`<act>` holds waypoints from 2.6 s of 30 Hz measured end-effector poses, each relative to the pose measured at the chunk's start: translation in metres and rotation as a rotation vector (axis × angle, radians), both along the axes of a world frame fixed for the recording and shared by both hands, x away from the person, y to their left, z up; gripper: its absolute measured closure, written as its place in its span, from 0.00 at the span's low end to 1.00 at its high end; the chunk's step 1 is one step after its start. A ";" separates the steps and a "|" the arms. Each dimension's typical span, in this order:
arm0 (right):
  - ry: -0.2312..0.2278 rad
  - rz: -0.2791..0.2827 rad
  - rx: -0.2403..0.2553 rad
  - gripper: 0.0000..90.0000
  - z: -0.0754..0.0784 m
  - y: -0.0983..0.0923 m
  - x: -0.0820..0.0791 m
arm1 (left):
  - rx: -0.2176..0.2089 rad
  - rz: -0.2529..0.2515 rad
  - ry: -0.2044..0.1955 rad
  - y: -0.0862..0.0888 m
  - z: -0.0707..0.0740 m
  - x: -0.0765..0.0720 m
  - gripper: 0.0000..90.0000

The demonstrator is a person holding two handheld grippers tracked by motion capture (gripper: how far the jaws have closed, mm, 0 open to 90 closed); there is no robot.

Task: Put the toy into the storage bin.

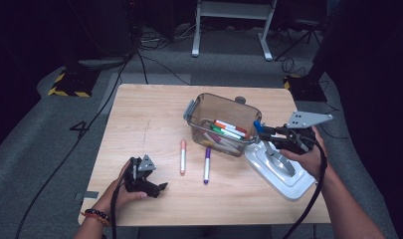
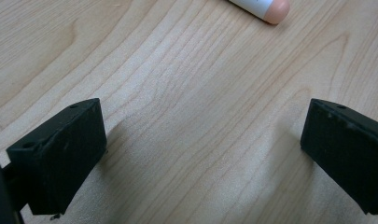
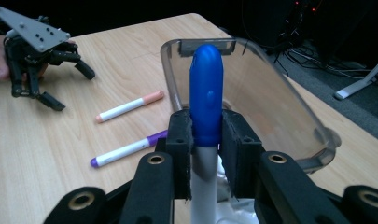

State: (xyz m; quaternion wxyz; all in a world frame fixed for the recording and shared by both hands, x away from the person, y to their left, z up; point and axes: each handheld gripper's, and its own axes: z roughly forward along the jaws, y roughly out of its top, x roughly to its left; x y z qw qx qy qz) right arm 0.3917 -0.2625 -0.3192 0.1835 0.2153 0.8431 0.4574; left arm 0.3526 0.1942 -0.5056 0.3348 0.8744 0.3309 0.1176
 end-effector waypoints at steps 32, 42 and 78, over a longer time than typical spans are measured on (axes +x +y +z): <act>0.054 0.029 -0.086 0.83 0.004 0.070 0.090 | 0.000 0.000 0.001 0.000 0.000 0.000 0.01; 0.146 0.044 -0.182 0.83 -0.025 0.093 0.113 | 0.000 -0.001 0.001 0.000 0.000 0.000 0.00; 0.280 0.051 -0.308 0.57 -0.059 0.115 0.122 | 0.000 0.000 0.001 0.000 0.000 0.000 0.01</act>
